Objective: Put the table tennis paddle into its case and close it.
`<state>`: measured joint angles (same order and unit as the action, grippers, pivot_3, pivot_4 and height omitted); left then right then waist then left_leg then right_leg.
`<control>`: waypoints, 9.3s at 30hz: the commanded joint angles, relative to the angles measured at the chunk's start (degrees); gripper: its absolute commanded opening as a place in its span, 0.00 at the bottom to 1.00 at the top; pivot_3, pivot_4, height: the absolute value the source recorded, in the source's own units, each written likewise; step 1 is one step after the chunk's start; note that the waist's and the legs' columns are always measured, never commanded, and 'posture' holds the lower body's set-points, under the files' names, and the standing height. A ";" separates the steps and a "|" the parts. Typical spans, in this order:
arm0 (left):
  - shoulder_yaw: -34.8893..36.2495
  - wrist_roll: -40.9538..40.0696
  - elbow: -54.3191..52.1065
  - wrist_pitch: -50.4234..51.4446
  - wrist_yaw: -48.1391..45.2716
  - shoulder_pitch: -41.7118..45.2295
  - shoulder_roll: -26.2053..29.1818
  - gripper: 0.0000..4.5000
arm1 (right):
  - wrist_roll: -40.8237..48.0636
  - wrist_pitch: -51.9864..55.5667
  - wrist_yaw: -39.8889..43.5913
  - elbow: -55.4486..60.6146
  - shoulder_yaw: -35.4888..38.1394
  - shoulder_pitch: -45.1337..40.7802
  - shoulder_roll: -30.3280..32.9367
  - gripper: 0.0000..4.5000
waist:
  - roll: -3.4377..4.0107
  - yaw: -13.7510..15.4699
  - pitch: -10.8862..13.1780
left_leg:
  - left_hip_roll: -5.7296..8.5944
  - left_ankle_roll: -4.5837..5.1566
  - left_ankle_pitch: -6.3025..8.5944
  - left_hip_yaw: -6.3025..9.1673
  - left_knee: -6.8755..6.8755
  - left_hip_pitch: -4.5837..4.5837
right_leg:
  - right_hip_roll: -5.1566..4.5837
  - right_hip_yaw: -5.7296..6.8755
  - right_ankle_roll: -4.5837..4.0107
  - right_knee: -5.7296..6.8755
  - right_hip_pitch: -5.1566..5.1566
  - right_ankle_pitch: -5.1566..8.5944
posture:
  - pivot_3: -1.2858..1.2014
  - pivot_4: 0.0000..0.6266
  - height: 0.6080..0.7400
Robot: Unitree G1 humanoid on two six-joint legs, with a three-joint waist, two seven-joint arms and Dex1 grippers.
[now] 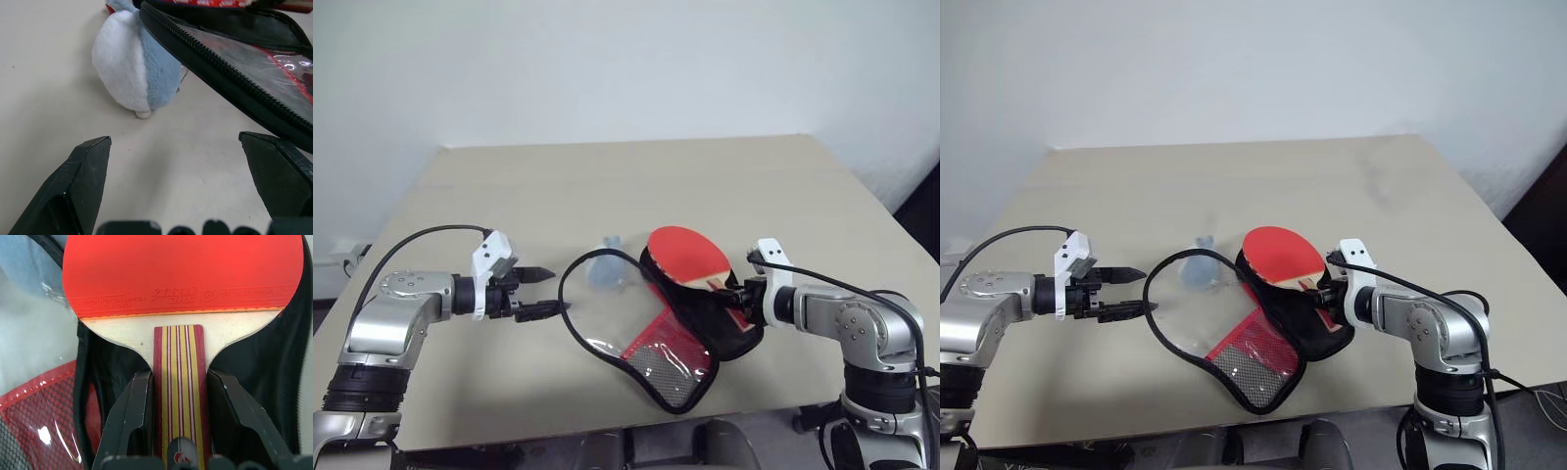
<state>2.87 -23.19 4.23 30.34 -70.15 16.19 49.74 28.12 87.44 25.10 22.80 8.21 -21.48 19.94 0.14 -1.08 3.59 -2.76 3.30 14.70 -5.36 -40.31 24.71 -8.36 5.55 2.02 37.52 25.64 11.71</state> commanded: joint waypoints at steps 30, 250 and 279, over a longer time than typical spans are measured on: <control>-0.99 0.31 0.99 -1.43 -0.22 3.49 -0.54 1.00 | -2.60 -11.77 -3.36 -1.27 -11.33 1.63 3.70 0.26 | -0.07 -0.12 0.01 | -0.12 -0.01 0.00 -0.02 0.01 -0.01 | 0.15 -0.04 -0.03 -0.09 -0.01 -0.01 | 0.52 0.00 0.61; -2.87 24.66 71.55 -23.25 42.98 55.13 -36.65 0.12 | -21.47 -42.54 6.51 -48.28 -18.89 -16.30 -13.13 0.00 | -0.23 -1.58 -0.02 | -0.12 -0.41 -0.82 1.09 -0.05 -0.02 | 0.45 0.39 -0.44 0.18 -0.19 -0.82 | 0.52 0.00 0.61; 0.32 26.68 72.32 -26.45 46.43 53.65 -43.92 0.36 | -21.34 -41.14 7.04 -45.58 -18.94 -15.19 -13.18 0.00 | -0.26 -1.55 -0.01 | -0.06 -0.44 -0.80 1.24 -0.02 0.02 | 0.38 0.60 -0.43 0.11 -0.25 -0.82 | 0.52 0.00 0.61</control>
<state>3.29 3.48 78.37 5.45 -22.43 68.12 5.91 6.81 44.05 31.55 -20.27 -9.31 -37.84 6.82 -0.13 -2.63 3.58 -2.82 2.86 13.90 -4.12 -40.32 24.73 -7.99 6.15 1.58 37.63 25.39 10.90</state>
